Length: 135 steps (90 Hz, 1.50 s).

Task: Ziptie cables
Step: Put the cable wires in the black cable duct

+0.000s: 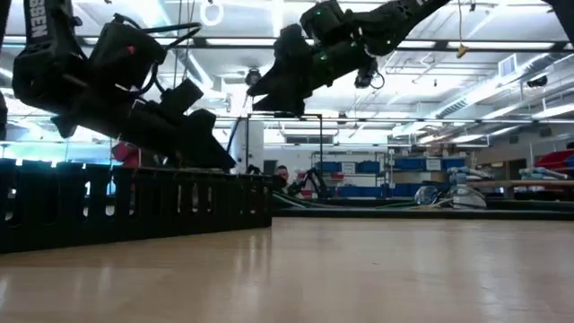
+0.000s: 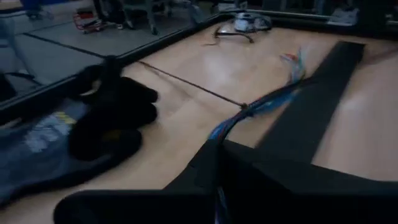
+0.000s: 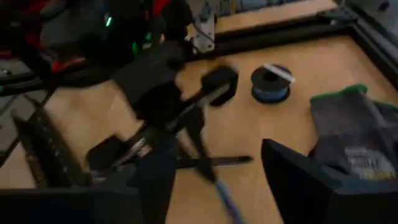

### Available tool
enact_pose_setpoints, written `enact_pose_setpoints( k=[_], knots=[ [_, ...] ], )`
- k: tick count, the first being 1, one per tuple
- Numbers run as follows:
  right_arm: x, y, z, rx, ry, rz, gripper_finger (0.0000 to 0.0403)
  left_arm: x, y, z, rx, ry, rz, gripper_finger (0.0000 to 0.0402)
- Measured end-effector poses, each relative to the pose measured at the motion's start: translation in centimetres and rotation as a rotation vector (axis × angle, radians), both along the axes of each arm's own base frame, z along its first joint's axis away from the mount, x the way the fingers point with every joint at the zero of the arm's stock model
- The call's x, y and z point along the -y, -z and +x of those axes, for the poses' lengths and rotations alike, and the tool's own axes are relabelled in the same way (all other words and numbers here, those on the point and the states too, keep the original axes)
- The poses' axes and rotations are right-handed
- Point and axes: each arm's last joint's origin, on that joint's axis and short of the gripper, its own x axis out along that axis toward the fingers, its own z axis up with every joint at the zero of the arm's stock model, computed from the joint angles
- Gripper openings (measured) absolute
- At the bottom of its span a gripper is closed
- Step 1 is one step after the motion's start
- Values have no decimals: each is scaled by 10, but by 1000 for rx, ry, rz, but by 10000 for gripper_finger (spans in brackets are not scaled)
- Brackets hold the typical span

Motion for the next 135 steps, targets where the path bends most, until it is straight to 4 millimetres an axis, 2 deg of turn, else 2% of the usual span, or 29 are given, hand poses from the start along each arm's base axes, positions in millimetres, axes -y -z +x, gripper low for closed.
enact_pose_setpoints(
  k=[19,44,54,67,77,90,102,121,135],
  knots=[
    [-8,-37,-34,-73,69,-72,283,-6,-18,-12,-55,-19,-5,0],
    [-35,-77,-83,-187,202,-166,280,-5,-65,-32,24,37,-47,0],
    [-45,-89,-99,-210,270,-221,278,-5,-93,-37,1,35,-68,0],
    [-51,-102,-116,-211,377,-282,276,-5,-141,-44,-12,32,-75,0],
    [-52,-106,-126,-228,411,-267,277,-4,-173,-47,-11,47,-97,0],
    [-54,-93,-122,-281,370,-155,275,-1,-205,-49,20,136,-234,0],
    [-66,-60,-108,-300,270,-99,272,6,-219,-49,55,225,-345,0],
    [-95,-7,-91,-262,127,-32,271,27,-216,-52,41,289,-476,0],
    [-129,25,-79,-146,-63,80,266,49,-213,-58,31,301,-496,0]
  ],
)
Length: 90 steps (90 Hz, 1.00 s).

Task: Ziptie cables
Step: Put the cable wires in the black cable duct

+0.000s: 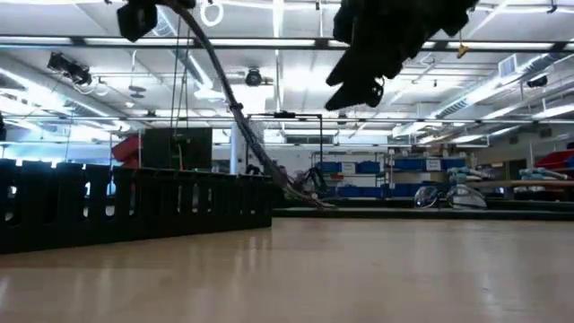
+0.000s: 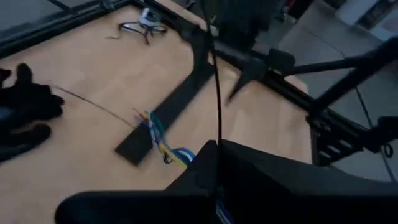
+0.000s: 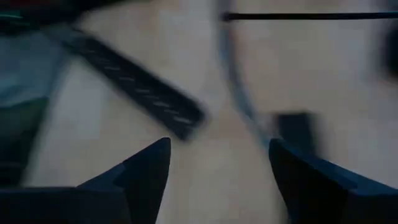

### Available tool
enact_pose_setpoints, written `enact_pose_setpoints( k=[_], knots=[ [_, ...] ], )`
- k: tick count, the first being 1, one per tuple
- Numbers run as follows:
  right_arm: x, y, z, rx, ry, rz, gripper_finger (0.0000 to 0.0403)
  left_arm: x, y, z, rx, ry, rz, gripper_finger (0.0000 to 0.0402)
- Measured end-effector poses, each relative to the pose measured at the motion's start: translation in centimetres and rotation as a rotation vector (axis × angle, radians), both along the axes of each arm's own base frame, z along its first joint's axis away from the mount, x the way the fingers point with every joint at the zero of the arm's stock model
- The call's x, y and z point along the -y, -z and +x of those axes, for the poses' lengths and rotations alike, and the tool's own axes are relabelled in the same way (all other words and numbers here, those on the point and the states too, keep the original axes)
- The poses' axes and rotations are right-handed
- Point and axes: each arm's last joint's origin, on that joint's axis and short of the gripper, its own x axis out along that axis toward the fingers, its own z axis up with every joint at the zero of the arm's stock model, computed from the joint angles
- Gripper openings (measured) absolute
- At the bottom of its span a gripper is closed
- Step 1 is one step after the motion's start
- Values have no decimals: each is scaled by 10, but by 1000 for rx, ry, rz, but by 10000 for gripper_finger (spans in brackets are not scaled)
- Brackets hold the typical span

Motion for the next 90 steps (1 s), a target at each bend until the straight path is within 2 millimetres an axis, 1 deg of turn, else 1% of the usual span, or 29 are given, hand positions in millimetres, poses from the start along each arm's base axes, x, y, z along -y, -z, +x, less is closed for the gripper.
enact_pose_setpoints(
  k=[9,19,25,32,37,43,52,73,83,90],
  knots=[
    [-22,19,14,59,-104,6,258,10,1,-5,4,-14,22,0],
    [-37,45,34,60,-191,-38,246,11,-4,-9,4,-55,64,0],
    [-41,60,49,36,-210,-57,239,10,-6,-11,7,-68,75,0],
    [-43,73,65,11,-216,-69,233,10,-5,-11,3,-78,84,0],
    [-44,78,75,8,-223,-80,230,10,-5,-11,0,-79,86,0],
    [-46,80,82,7,-236,-96,227,9,-4,-12,-7,-82,92,0],
    [-51,81,87,9,-260,-113,223,9,-3,-12,-17,-77,109,0],
    [-53,86,84,-43,-247,-140,208,8,-4,-12,-18,-75,141,0],
    [-52,86,84,-40,-221,-173,192,7,-4,-12,-17,-75,141,0],
    [-51,92,86,-46,-214,-189,177,7,-4,-12,-16,-77,141,0]
  ],
)
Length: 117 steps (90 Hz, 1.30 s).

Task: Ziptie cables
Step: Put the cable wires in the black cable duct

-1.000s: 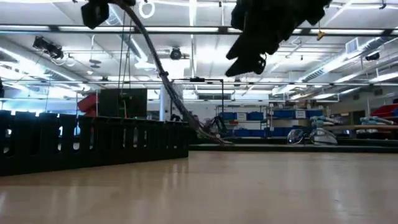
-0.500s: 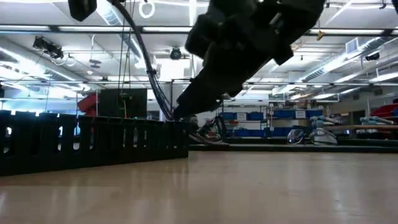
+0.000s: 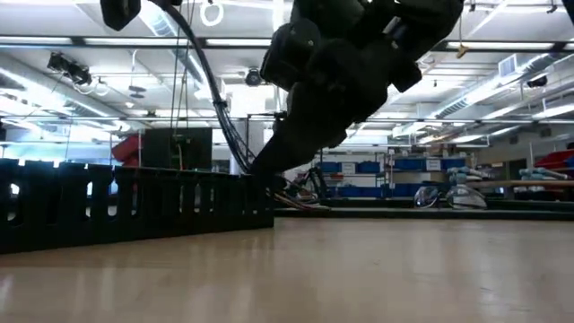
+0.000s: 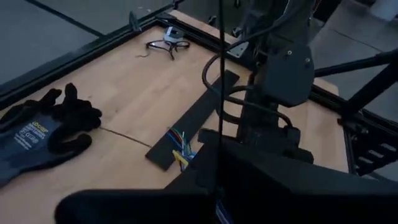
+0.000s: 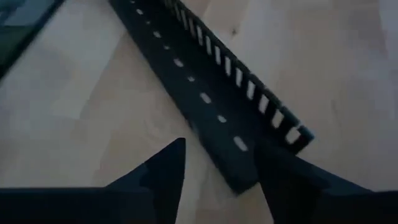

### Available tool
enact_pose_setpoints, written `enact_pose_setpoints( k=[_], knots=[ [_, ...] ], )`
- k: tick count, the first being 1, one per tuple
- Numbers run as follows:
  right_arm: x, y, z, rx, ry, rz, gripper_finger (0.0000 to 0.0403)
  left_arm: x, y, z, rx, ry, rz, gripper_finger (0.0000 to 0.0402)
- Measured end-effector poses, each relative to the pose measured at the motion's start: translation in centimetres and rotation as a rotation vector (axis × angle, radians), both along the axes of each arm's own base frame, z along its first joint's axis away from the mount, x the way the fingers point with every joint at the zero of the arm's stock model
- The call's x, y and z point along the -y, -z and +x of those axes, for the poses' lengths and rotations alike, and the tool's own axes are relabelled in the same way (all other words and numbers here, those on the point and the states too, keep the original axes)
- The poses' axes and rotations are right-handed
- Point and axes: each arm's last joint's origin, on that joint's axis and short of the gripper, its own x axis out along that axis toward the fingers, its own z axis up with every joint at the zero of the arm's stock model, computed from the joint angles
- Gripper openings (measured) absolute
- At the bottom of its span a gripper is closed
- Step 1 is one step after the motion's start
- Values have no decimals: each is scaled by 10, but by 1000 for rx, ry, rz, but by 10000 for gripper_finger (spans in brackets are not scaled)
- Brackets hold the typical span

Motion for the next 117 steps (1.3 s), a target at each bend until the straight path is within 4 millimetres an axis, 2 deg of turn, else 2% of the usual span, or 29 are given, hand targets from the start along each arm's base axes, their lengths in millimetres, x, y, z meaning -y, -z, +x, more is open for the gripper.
enact_pose_setpoints(
  k=[22,28,36,40,58,70,84,101,117],
  knots=[
    [0,18,3,-44,46,12,148,0,0,0,5,-3,1,0],
    [1,20,2,-64,72,0,112,0,0,0,6,-3,1,0],
    [2,19,0,-88,70,-6,35,0,-1,0,7,-2,1,0],
    [1,18,-1,-90,60,-4,17,0,0,0,4,-3,3,0],
    [-6,13,-13,-209,115,8,3,0,-1,1,9,4,15,0],
    [-16,1,-39,-386,186,-87,2,0,-1,0,9,4,20,0],
    [-26,-24,-76,-565,204,-141,1,-1,-3,-2,19,3,39,0],
    [-35,-51,-108,-618,236,-186,1,-2,-8,-3,58,1,53,0],
    [-36,-52,-116,-616,270,-109,11,-2,-9,-3,65,1,50,0]
  ],
)
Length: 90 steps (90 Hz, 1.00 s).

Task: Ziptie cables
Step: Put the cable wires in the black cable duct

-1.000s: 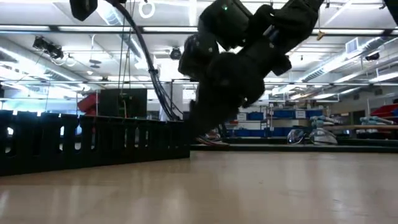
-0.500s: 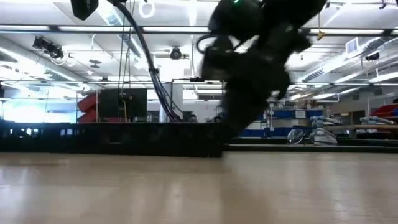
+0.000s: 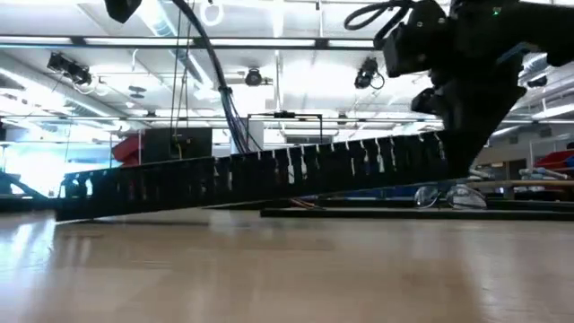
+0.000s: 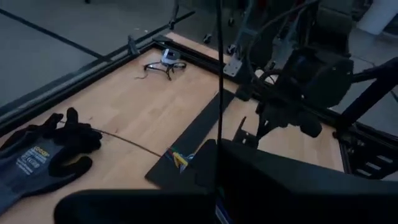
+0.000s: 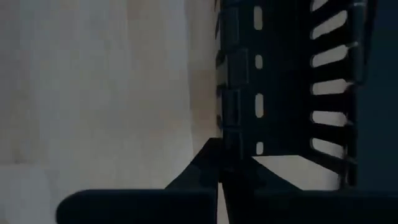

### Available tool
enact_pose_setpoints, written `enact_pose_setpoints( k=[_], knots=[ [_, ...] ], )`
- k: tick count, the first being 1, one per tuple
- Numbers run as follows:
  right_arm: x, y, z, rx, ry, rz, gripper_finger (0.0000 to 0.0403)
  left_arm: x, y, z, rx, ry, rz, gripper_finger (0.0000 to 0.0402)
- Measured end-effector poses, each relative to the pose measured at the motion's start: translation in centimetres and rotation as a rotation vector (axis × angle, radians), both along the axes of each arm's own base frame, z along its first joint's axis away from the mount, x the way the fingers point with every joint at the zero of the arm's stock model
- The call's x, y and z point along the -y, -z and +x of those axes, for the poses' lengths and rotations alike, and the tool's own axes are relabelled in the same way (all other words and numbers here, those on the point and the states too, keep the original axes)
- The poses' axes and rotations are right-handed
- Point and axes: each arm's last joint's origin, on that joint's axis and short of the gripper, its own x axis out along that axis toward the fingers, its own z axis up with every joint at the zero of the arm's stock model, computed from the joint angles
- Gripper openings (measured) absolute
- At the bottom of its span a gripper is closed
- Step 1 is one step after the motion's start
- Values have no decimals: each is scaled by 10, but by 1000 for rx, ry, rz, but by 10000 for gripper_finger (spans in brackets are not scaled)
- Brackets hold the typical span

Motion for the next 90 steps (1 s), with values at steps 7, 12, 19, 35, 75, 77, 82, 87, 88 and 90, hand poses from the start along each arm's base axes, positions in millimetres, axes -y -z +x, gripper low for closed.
enact_pose_setpoints(
  k=[7,12,19,35,75,77,82,87,88,90],
  knots=[
    [0,3,2,-14,32,51,28,0,0,0,2,0,-1,0],
    [0,4,2,-29,48,83,45,0,-1,0,11,0,-4,0],
    [-2,3,4,-21,51,133,75,0,-2,1,21,1,-8,0],
    [-7,-9,11,34,-45,147,146,1,-3,1,22,14,23,0],
    [8,-79,9,174,30,-342,168,-19,-51,38,127,157,166,0],
    [9,-82,4,171,51,-344,167,-18,-49,44,111,189,157,0],
    [9,-88,-9,149,110,-342,166,-16,-42,58,63,265,134,0],
    [8,-95,-23,138,176,-335,165,-11,-32,72,5,327,113,0],
    [8,-97,-26,139,187,-333,165,-11,-31,75,-3,336,110,0],
    [6,-99,-31,143,212,-330,165,-9,-28,80,-17,349,110,0]
  ],
)
